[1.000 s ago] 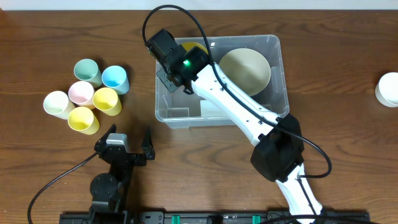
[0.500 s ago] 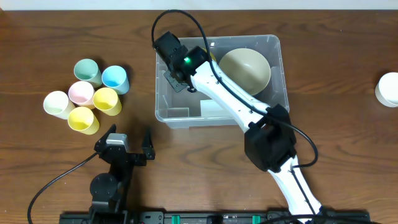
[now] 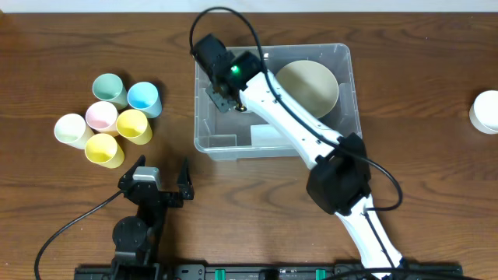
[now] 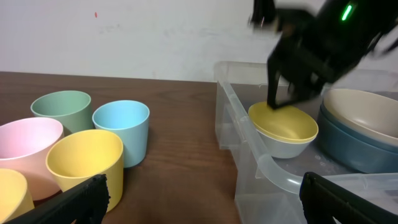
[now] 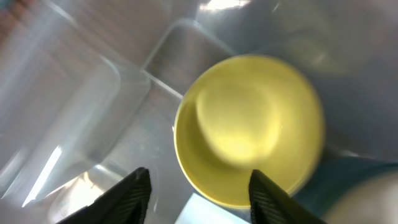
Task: Pack container
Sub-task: 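Carry the yellow cup into the bin and drop it into the bowl, then move the right gripper to the white cup and grasp it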
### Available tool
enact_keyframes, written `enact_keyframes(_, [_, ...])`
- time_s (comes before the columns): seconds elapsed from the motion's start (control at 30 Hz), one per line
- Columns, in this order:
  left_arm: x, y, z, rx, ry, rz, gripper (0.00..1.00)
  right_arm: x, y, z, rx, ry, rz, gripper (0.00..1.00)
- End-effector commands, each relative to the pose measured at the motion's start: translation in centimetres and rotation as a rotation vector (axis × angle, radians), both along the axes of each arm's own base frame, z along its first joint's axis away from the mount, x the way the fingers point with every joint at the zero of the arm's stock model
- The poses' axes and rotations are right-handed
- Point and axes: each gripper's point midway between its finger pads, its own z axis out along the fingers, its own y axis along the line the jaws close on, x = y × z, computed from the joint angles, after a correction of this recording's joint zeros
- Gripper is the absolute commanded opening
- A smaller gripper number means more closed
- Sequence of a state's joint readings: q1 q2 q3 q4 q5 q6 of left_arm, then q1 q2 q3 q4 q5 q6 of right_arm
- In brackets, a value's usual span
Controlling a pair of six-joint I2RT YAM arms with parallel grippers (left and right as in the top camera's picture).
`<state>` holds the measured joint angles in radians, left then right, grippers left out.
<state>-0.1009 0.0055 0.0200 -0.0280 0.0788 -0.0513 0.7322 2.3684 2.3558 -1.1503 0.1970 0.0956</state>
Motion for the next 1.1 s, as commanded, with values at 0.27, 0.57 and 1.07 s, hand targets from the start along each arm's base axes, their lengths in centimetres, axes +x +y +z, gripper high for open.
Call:
enact_keyframes(0.27, [-0.1,-0.2,-1.6,0.009,0.049,-0.013,0.98,3.1,-17.3,19.7,0.054,-0.361,-0.44,0.57])
enact_keyframes(0.57, [-0.1,-0.2,-1.6,0.009,0.049,-0.013,0.98,4.0,-37.4,16.9,0.08,-0.225,-0.954,0.57])
enact_keyframes(1.07, [-0.1,-0.2,-1.6,0.009,0.049,-0.013,0.98,0.4,-55.5,2.8,-0.053,0.054,-1.204,0.55])
